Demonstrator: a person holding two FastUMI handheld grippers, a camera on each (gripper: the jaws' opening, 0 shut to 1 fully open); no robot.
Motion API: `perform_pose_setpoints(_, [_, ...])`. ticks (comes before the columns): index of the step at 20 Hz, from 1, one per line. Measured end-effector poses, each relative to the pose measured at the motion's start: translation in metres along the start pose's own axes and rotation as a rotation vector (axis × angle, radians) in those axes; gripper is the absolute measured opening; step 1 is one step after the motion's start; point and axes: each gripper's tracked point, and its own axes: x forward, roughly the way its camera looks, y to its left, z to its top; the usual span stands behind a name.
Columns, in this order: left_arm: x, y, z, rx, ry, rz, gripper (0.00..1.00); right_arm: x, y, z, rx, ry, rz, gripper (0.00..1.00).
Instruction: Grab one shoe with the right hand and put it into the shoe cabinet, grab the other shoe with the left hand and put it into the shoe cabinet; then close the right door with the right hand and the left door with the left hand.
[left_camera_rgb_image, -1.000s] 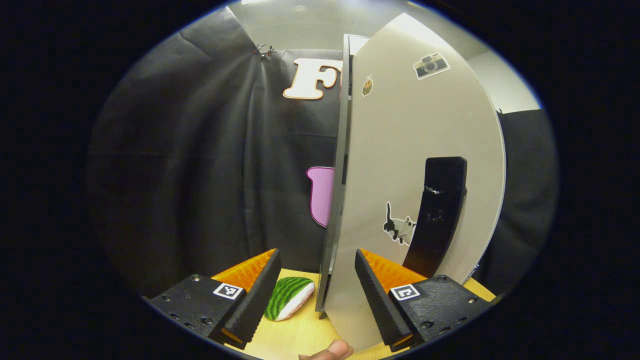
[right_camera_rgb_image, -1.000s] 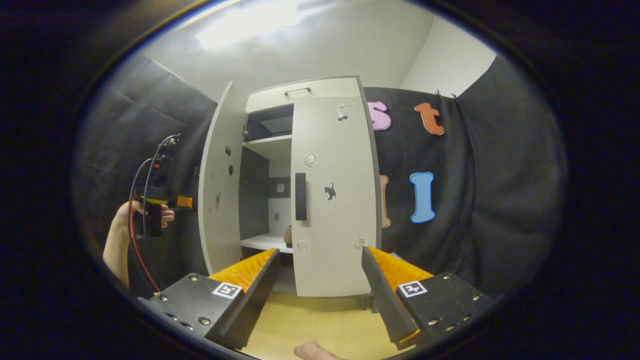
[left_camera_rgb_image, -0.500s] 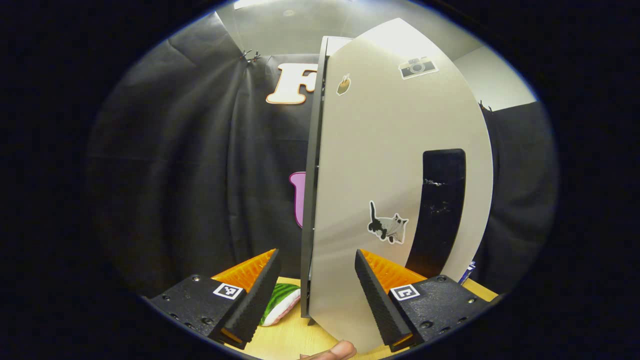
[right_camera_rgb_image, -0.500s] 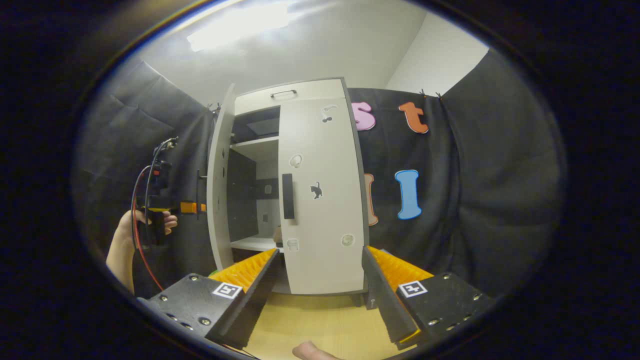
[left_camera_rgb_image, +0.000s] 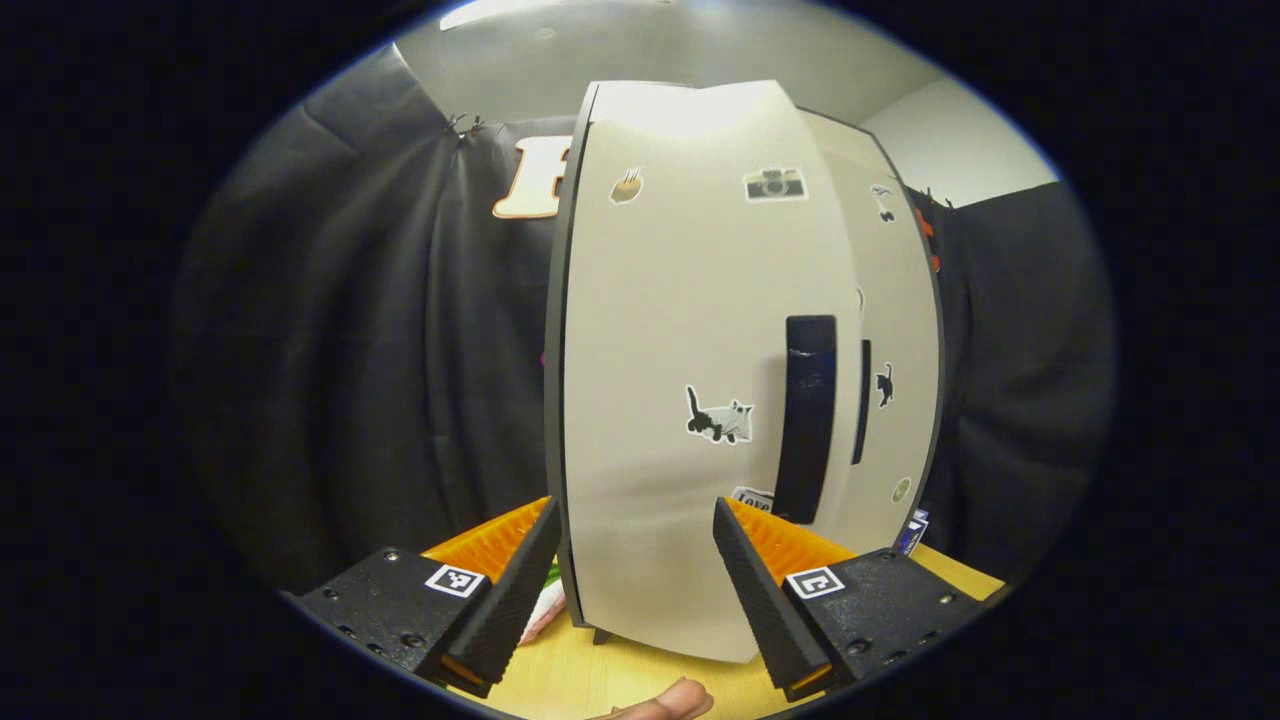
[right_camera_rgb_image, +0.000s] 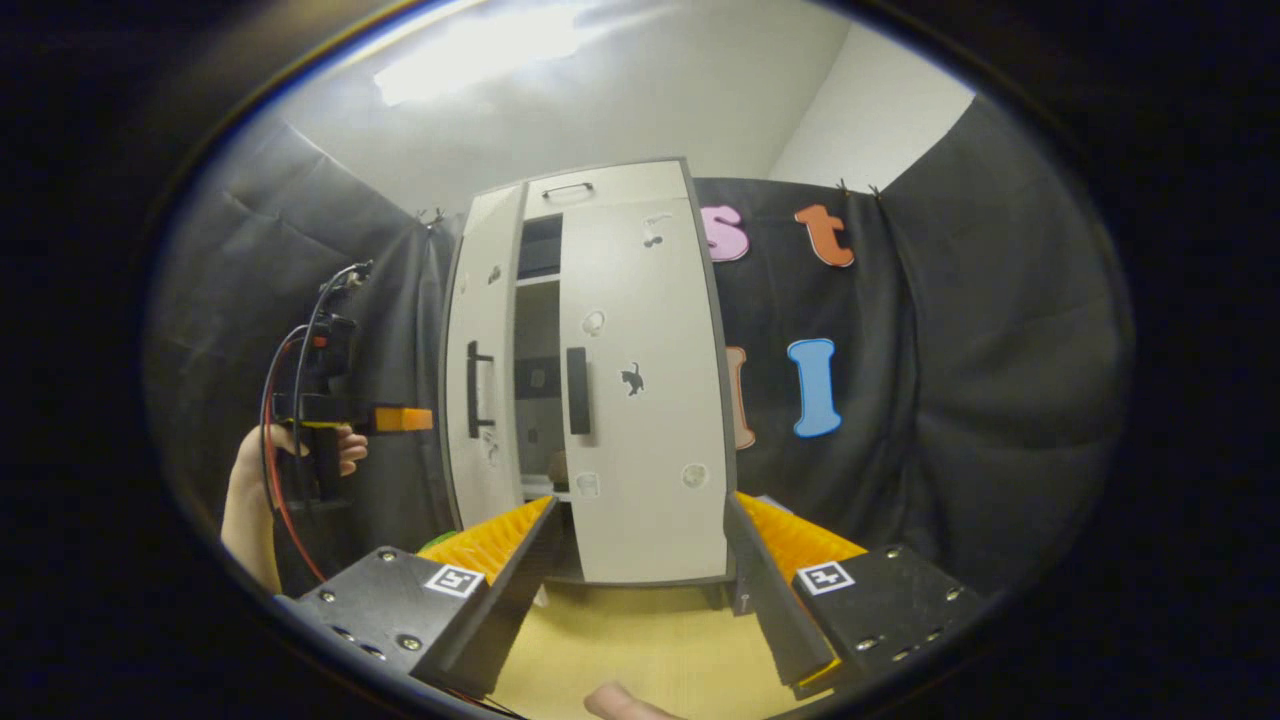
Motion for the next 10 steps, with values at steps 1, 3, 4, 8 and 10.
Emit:
perform_pose_setpoints(1, [-0.007,-0.006,0.001,0.009,-0.011,-0.004,0.9,0.0,0.001,-0.001,0.0,-0.004,-0.003,0.98])
perform_pose_setpoints(3, [-0.023,-0.013,0.0,0.032,-0.013,0.007,0.95,0.001,-0.001,-0.002,-0.004,-0.009,-0.013,0.98])
perform_pose_setpoints(4, [-0.03,-0.014,0.0,0.043,-0.012,0.021,0.95,0.002,-0.001,-0.002,-0.007,-0.011,-0.019,0.98])
perform_pose_setpoints(8, [-0.057,-0.024,-0.003,0.056,-0.02,0.018,0.96,0.003,-0.002,-0.002,-0.005,-0.013,-0.033,0.98])
perform_pose_setpoints(10, [-0.07,-0.03,-0.009,0.074,-0.011,0.014,0.96,0.003,-0.003,-0.003,-0.011,-0.011,-0.037,0.98])
